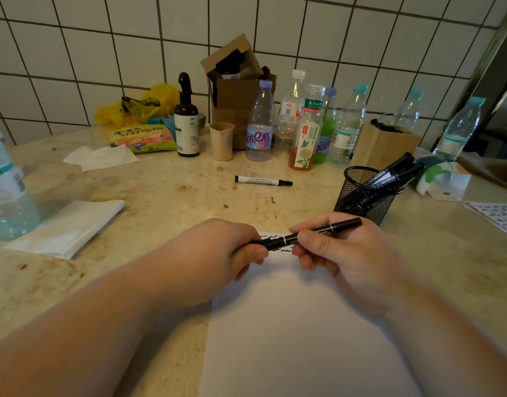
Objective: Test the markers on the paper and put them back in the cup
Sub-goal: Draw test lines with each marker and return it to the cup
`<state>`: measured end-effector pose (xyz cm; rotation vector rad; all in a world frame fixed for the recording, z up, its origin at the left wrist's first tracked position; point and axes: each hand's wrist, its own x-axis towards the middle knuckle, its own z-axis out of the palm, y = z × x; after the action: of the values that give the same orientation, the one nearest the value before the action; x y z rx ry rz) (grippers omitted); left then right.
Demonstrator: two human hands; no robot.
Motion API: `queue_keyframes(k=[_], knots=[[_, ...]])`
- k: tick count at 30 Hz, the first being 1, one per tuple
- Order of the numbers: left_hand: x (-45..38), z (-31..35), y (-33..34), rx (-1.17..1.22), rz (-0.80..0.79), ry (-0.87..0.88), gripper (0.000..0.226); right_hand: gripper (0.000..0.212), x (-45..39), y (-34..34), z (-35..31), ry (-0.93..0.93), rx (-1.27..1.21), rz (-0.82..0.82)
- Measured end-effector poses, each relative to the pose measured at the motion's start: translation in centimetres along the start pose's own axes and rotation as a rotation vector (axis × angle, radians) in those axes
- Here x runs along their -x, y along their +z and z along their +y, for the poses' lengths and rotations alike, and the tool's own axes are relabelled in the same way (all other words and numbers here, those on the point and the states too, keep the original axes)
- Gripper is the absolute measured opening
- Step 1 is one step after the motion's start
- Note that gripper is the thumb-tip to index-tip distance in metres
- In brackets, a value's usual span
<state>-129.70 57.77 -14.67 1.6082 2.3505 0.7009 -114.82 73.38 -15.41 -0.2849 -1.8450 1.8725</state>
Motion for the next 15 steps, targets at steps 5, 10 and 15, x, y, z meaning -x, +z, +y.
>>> queue_keyframes(k=[5, 10, 15], knots=[[0.2, 0.2, -0.1, 0.190, -0.032, -0.022, 0.028, 0.014, 0.2, 0.1, -0.4, -0.059, 0.034, 0.001], [0.0, 0.3, -0.5, 0.288, -0.071, -0.083, 0.020, 0.010, 0.2, 0.4, -0.8, -0.074, 0.108, 0.042], [0.1, -1.2, 0.2, 0.062, -0.052, -0.135, 0.045, 0.013, 0.1, -1.0, -3.0, -0.199, 0.220, 0.331]])
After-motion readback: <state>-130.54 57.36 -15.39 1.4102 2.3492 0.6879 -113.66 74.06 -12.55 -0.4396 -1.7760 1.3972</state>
